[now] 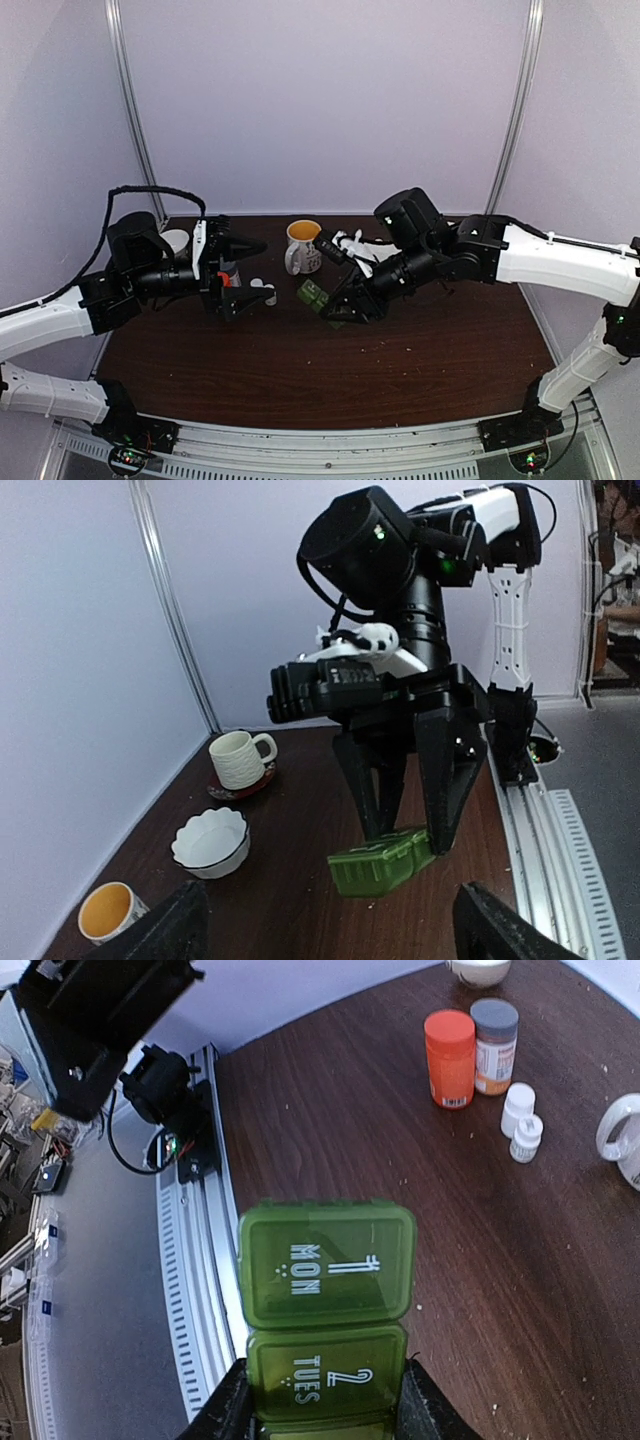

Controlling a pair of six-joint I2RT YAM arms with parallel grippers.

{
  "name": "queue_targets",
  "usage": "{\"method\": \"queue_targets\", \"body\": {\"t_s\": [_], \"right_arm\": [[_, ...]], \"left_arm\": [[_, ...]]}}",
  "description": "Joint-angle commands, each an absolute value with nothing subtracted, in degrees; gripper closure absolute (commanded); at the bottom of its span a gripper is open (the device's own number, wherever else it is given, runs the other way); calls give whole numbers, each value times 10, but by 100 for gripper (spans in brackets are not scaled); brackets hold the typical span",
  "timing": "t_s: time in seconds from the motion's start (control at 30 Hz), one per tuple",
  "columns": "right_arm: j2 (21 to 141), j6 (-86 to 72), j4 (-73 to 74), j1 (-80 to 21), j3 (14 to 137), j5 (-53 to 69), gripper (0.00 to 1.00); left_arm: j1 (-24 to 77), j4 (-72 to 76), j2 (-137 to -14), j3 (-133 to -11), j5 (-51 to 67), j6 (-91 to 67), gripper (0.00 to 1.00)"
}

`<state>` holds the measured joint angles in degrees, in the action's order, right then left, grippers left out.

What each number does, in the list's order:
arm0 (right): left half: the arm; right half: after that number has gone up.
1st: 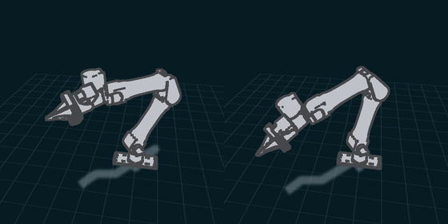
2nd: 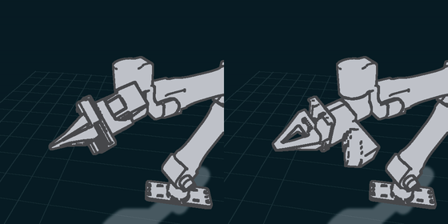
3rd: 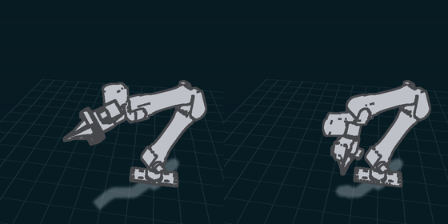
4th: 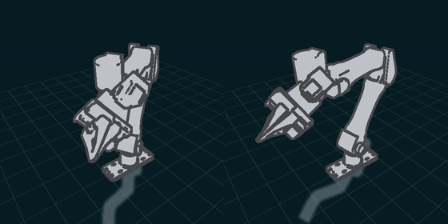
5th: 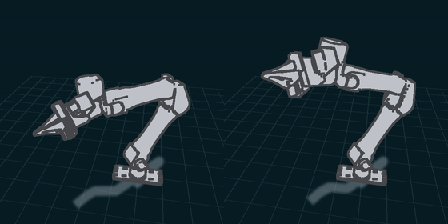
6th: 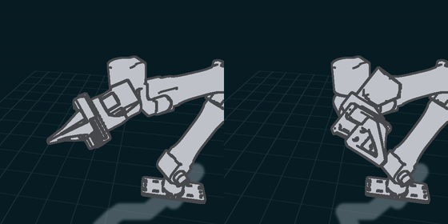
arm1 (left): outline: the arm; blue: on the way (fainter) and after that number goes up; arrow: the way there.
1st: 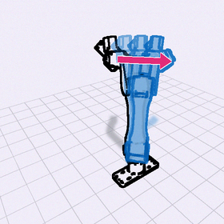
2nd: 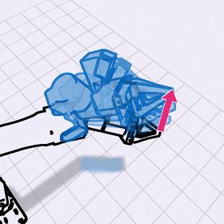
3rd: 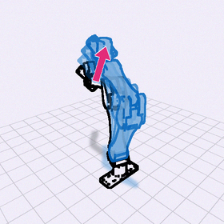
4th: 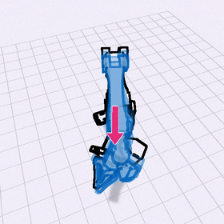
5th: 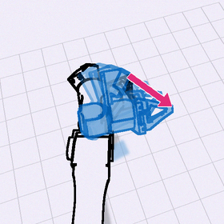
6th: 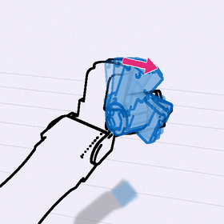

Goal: Sort the pills into containers
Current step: Open the lid of the pill container in the compartment.

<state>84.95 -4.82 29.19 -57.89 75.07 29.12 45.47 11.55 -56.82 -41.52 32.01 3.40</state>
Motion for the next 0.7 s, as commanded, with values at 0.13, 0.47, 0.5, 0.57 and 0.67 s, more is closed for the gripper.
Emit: {"method": "queue_targets", "body": {"t_s": [0.13, 0.47, 0.5, 0.57, 0.67], "right_arm": [[866, -34, 417, -586, 793, 279, 64], [901, -16, 470, -604, 845, 253, 64], [904, -12, 475, -606, 850, 243, 64], [912, 0, 493, -612, 871, 232, 64], [921, 14, 506, -621, 887, 215, 64]], "left_arm": [[456, -22, -551, -461, 332, 320, 18], [497, -87, -627, -520, 331, 347, 27], [497, -88, -635, -524, 339, 334, 27], [497, -88, -653, -533, 350, 313, 27], [497, -84, -676, -541, 357, 279, 27]]}}
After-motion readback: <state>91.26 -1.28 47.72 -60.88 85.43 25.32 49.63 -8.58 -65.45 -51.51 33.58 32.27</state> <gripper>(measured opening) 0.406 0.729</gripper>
